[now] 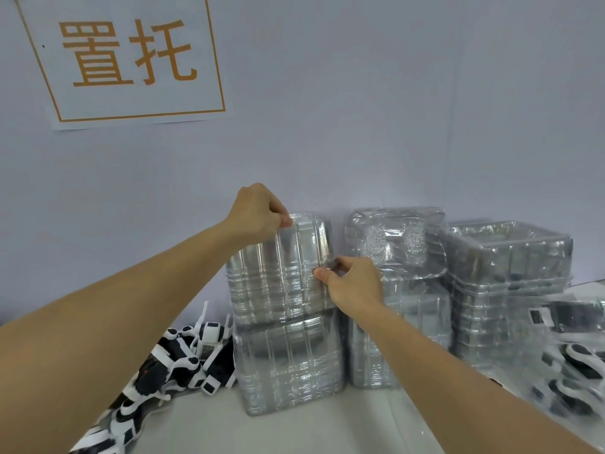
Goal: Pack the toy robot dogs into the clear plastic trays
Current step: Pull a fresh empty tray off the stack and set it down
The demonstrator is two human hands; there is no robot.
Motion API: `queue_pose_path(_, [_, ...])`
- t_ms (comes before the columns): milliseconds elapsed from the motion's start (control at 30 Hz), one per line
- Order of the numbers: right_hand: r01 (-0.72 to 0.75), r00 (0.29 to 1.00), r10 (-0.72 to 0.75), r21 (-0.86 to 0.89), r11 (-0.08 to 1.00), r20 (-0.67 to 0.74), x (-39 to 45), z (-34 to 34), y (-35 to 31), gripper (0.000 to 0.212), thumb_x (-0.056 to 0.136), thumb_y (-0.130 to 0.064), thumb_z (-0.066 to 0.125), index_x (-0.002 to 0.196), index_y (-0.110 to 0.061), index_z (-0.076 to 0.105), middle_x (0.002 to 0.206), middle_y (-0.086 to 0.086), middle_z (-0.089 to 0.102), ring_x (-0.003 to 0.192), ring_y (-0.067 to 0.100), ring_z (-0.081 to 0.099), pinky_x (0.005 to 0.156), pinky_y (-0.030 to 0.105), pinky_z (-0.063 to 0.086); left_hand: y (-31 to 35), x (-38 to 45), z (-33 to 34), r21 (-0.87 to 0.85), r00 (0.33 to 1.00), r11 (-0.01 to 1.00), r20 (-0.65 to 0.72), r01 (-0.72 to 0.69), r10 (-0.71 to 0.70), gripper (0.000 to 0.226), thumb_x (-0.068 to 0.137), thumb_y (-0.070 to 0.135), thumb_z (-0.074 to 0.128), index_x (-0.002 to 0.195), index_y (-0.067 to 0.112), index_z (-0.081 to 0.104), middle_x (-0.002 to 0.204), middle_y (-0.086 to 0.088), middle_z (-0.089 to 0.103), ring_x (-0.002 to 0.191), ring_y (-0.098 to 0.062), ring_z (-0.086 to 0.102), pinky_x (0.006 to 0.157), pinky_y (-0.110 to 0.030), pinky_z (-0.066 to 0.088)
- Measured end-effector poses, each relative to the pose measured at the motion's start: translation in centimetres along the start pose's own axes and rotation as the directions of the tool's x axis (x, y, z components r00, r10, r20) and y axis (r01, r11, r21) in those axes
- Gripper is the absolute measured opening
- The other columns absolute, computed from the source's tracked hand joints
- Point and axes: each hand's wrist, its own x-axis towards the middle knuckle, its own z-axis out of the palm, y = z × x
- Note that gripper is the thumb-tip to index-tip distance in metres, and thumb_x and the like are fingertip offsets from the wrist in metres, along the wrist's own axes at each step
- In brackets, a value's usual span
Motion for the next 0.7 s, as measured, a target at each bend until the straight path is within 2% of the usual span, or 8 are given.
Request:
queue_pose_path(167, [-0.002, 1.000, 0.002, -0.017, 1.000, 0.024, -0.1, -0.1, -0.1, 0.013, 0.081, -0.033, 0.082, 0.078, -0.027, 0.071, 0.073, -0.017, 0.071, 0.062, 0.001, 0.064, 0.054, 0.020, 0.043, 0.6, 0.3, -0.7, 0.025, 0.998, 1.000, -0.058, -0.017, 0.019, 0.007, 0.088, 0.006, 0.074, 0.089, 0.008, 0.080, 0.089, -0.003, 0.075, 0.066, 0.004, 0.058, 0.053, -0.001, 0.040])
queue_pose_path(300, [0.007, 0.999, -0.006, -0.027, 1.000, 0.037, -0.3, -0.3, -0.1, 0.010, 0.082, -0.033, 0.080, 0.080, -0.028, 0.071, 0.076, -0.019, 0.070, 0.063, -0.005, 0.061, 0.050, 0.012, 0.036, 1.9, 0.8, -2.5, 0.044, 0.986, 0.996, -0.146, -0.079, 0.085, 0.011, 0.092, 0.011, 0.071, 0.099, 0.007, 0.079, 0.099, -0.006, 0.074, 0.081, -0.008, 0.060, 0.076, -0.015, 0.042])
queue_pose_path(333, [0.008, 0.999, -0.007, -0.029, 1.000, 0.037, -0.2, -0.3, -0.1, 0.010, 0.083, -0.033, 0.080, 0.080, -0.029, 0.071, 0.078, -0.019, 0.070, 0.063, -0.005, 0.061, 0.050, 0.011, 0.036, 2.2, 0.9, -3.2, 0.052, 0.980, 0.994, -0.167, -0.097, 0.105, 0.012, 0.094, 0.012, 0.070, 0.100, 0.007, 0.078, 0.098, -0.006, 0.073, 0.081, -0.008, 0.059, 0.077, -0.015, 0.042])
queue_pose_path(433, [0.021, 0.999, -0.018, -0.057, 0.998, 0.046, -0.4, -0.4, -0.2, 0.009, 0.084, -0.034, 0.078, 0.084, -0.030, 0.071, 0.081, -0.021, 0.069, 0.064, -0.007, 0.059, 0.049, 0.008, 0.034, 3.1, 0.7, -4.9, 0.066, 0.958, 0.987, -0.239, -0.144, 0.155, 0.012, 0.095, 0.016, 0.069, 0.100, 0.009, 0.077, 0.088, -0.001, 0.068, 0.073, -0.001, 0.055, 0.061, 0.000, 0.036])
queue_pose_path(500, [0.037, 0.995, -0.028, -0.084, 0.996, 0.101, -0.3, -0.8, -0.6, 0.010, 0.086, -0.036, 0.077, 0.086, -0.029, 0.070, 0.084, -0.018, 0.069, 0.071, -0.003, 0.061, 0.055, 0.012, 0.036, 3.5, 0.1, -5.7, 0.083, 0.941, 0.981, -0.280, -0.173, 0.189, 0.011, 0.094, 0.016, 0.070, 0.099, 0.010, 0.077, 0.089, 0.000, 0.067, 0.076, -0.006, 0.056, 0.060, 0.000, 0.036])
queue_pose_path(600, [0.031, 0.966, 0.033, -0.240, 0.970, 0.258, 0.1, -2.4, -2.2, 0.018, 0.089, -0.034, 0.074, 0.099, -0.019, 0.070, 0.099, -0.001, 0.074, 0.084, 0.010, 0.065, 0.066, 0.021, 0.047, 3.9, -1.5, -6.6, 0.099, 0.893, 0.968, -0.372, -0.232, 0.253, 0.009, 0.092, 0.015, 0.072, 0.098, 0.010, 0.077, 0.093, -0.004, 0.071, 0.082, -0.014, 0.057, 0.064, 0.000, 0.036])
queue_pose_path(633, [0.036, 0.967, 0.040, -0.288, 0.957, 0.251, 0.2, -3.0, -3.0, 0.023, 0.091, -0.026, 0.071, 0.110, -0.013, 0.069, 0.111, 0.004, 0.072, 0.094, 0.016, 0.067, 0.076, 0.025, 0.052, 4.0, -2.3, -6.8, 0.105, 0.869, 0.959, -0.407, -0.263, 0.282, 0.010, 0.091, 0.014, 0.073, 0.099, 0.009, 0.077, 0.094, -0.006, 0.072, 0.083, -0.015, 0.058, 0.067, -0.002, 0.038])
queue_pose_path(700, [0.084, 0.996, -0.071, -0.255, 0.963, 0.057, 0.2, -4.3, -4.7, 0.032, 0.093, -0.010, 0.061, 0.125, -0.008, 0.064, 0.125, 0.005, 0.067, 0.115, 0.023, 0.063, 0.095, 0.028, 0.047, 4.1, -4.1, -6.7, 0.121, 0.804, 0.939, -0.488, -0.322, 0.339, 0.014, 0.089, 0.014, 0.075, 0.102, 0.009, 0.077, 0.095, -0.007, 0.073, 0.089, -0.019, 0.061, 0.080, -0.014, 0.044])
